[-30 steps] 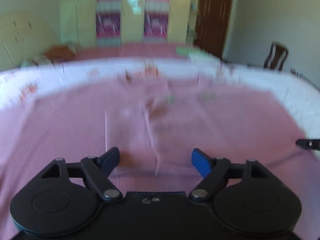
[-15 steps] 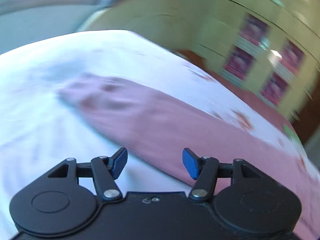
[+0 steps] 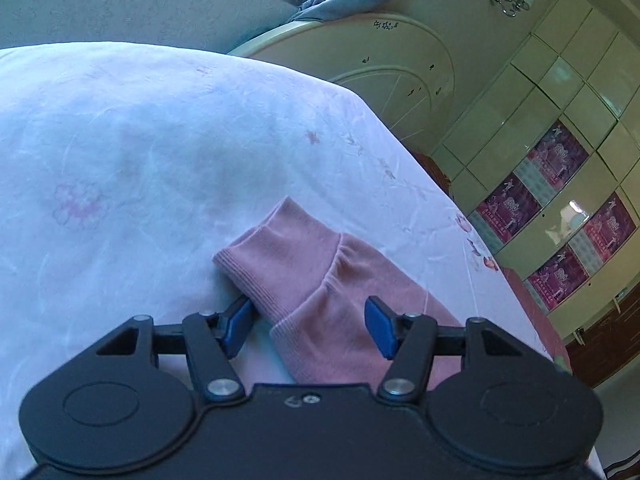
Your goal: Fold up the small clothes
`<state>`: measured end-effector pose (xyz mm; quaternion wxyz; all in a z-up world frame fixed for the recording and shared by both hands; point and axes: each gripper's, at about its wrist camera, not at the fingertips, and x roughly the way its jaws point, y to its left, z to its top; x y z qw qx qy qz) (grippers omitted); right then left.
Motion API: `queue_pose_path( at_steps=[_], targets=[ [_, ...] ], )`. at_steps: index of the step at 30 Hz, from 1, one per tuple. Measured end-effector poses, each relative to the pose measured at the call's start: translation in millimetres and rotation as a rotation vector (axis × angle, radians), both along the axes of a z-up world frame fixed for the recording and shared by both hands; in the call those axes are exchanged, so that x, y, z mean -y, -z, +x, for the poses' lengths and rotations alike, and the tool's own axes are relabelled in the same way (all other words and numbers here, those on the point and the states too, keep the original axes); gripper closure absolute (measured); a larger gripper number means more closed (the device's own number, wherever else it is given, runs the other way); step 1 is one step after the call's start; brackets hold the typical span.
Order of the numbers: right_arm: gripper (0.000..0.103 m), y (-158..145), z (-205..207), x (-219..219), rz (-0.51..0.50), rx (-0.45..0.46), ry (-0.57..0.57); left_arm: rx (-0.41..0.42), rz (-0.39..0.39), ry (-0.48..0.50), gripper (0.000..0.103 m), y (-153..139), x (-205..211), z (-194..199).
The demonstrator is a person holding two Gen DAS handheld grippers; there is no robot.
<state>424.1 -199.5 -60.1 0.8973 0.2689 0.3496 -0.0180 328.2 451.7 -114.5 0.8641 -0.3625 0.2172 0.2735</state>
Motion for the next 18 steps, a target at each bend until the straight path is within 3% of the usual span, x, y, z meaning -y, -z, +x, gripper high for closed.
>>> queue_pose_path(
  at_steps=[1, 3, 4, 5, 9, 12, 18],
  targets=[
    [0.049, 1.0, -0.3, 3.3, 0.013, -0.005, 0.013, -0.003, 0.005, -0.011, 0.054, 1.0, -3.1, 3.0],
    [0.049, 1.4, -2.3, 5.5, 0.015, -0.016, 0.031, -0.060, 0.047, -0.026, 0.082, 2.7, -9.7, 12.0],
    [0.049, 1.0, -4.4, 7.0, 0.017, -0.017, 0.034, -0.074, 0.059, -0.015, 0.086, 1.6, -10.8, 15.6],
    [0.049, 0.3, -6.5, 7.9, 0.016, -0.015, 0.032, -0.080, 0.063, 0.004, 0.096, -2.8, -8.6, 18.6],
    [0.049, -2.9, -15.8, 11.5, 0.003, 0.003, 0.015, 0.009, 0.262, 0.199, 0.096, -55.7, 57.2, 26.8],
    [0.049, -5.3, -21.7, 16.1, -0.010, 0.025, 0.006, 0.053, 0.346, 0.407, 0.096, -80.6, 136.2, 44.1],
    [0.049, -12.7, -32.0, 31.3, 0.012, 0.059, -0.002, 0.055, 0.421, 0.732, 0.097, -78.7, 311.9, 83.1]
  ],
)
